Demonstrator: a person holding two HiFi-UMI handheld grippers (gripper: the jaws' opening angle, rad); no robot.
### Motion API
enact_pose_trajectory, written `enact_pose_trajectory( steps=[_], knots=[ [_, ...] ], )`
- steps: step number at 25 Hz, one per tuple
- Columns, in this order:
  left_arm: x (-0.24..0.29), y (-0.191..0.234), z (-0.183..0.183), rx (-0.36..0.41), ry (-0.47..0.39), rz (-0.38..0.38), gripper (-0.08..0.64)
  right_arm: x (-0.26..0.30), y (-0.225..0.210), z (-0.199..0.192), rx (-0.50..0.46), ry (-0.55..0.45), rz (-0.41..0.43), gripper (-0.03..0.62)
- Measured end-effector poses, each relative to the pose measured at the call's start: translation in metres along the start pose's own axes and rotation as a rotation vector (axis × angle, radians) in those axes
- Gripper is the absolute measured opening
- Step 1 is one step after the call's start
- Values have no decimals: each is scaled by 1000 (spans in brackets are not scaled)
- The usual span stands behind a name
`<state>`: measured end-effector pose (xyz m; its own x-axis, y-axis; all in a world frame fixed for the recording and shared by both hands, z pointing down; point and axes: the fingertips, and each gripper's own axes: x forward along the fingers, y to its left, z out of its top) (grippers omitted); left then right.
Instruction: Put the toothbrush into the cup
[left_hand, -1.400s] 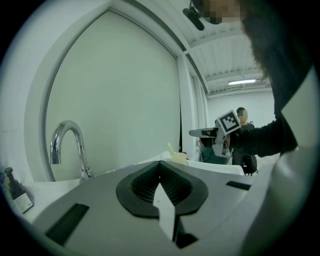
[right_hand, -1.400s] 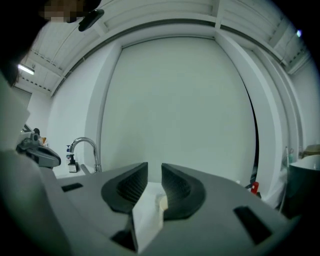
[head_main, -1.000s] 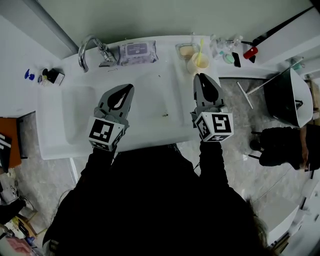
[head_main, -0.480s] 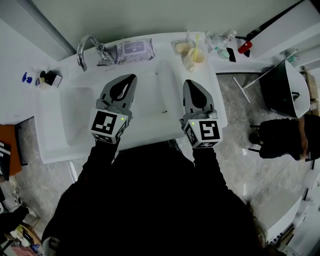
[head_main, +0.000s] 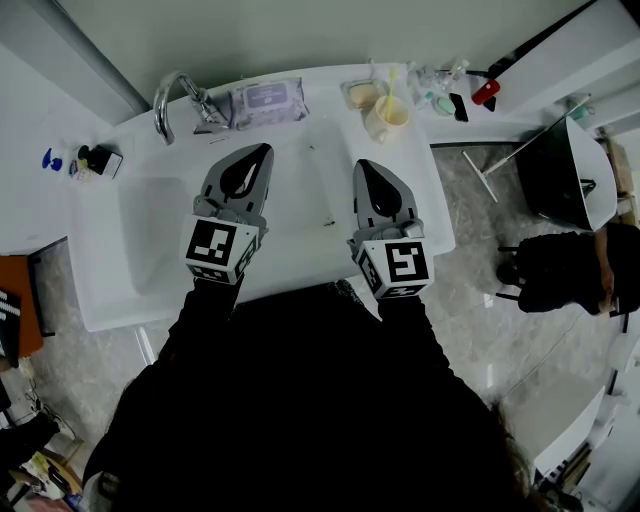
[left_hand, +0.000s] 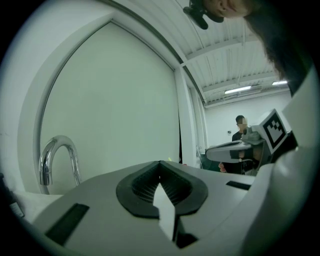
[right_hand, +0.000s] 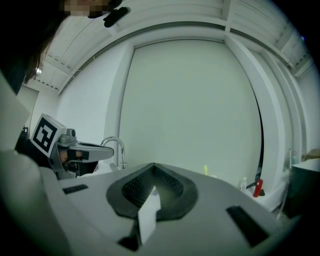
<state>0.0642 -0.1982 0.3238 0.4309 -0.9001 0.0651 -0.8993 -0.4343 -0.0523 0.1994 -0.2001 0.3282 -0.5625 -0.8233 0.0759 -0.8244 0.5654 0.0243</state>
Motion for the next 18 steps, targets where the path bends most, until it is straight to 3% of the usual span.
enact_pose_trajectory(
  steps=[18],
  knots=[
    [1, 5, -6, -6, 12, -16, 8, 4, -3, 8, -40, 2, -18, 2]
  ],
)
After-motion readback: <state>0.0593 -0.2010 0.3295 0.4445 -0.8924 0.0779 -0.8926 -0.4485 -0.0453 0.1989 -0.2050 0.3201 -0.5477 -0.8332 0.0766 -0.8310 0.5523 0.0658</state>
